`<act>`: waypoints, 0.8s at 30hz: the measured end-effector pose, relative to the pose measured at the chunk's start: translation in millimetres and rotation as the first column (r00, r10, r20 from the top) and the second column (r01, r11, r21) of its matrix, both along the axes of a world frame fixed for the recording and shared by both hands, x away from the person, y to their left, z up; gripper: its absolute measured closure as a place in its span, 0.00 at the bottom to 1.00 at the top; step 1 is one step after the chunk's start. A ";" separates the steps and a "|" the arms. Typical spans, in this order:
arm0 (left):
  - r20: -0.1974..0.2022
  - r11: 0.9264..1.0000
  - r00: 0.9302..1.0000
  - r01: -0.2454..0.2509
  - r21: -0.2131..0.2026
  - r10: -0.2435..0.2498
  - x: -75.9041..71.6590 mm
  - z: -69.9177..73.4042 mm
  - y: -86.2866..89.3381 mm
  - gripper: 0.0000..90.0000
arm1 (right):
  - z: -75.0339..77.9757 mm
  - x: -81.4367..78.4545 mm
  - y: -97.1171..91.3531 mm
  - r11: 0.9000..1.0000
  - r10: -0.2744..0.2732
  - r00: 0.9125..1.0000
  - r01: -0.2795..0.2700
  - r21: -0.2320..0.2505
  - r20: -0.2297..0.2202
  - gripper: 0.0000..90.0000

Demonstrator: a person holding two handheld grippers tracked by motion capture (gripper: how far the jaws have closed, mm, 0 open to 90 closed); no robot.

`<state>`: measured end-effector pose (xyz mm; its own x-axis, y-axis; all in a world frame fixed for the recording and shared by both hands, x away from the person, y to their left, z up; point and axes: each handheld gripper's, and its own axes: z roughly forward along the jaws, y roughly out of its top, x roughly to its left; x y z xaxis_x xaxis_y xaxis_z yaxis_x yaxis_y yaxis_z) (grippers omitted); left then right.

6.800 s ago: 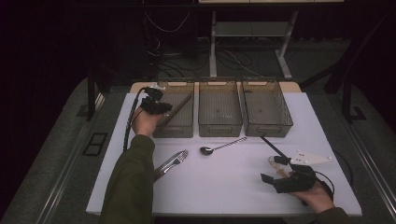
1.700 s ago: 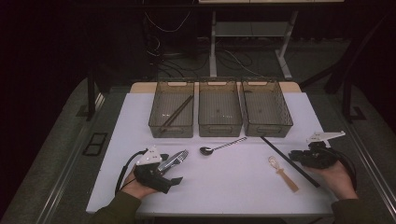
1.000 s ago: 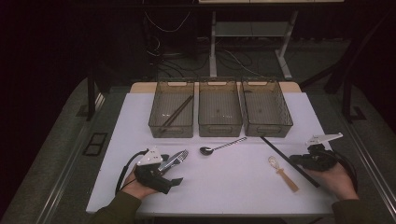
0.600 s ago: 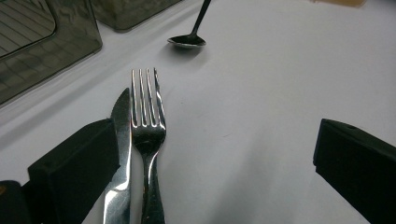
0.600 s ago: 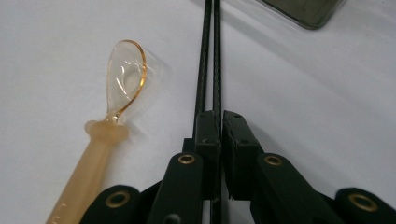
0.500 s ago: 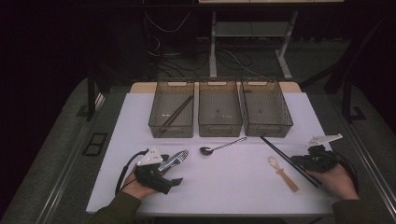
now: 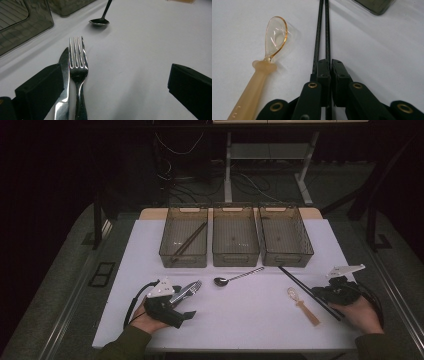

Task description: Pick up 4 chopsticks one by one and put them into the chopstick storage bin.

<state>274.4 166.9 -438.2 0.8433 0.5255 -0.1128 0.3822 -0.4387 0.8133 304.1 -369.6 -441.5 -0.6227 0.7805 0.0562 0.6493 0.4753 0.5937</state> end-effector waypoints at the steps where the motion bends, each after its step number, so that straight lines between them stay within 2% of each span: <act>1: 0.000 1.000 1.000 0.001 0.000 -0.001 0.0 0.0 0.0 0.00 | 0.1 0.3 -0.3 1.000 -0.001 1.000 0.001 0.004 -0.003 0.95; 11: 0.002 1.000 1.000 0.005 0.003 -0.005 -0.1 0.0 -0.1 0.00 | 1.6 -0.3 -4.1 1.000 0.005 1.000 -0.005 0.025 -0.027 0.96; 24: -0.001 1.000 1.000 0.011 0.001 -0.011 -0.3 -0.4 -0.8 0.00 | 11.1 -6.3 -9.3 0.998 0.024 1.000 -0.024 0.064 -0.007 0.96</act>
<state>274.1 166.0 -438.6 0.8488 0.5165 -0.1129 0.3779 -0.4435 0.8127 297.8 -378.9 -430.3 -0.6406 0.7599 0.1103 0.6429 0.4522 0.6182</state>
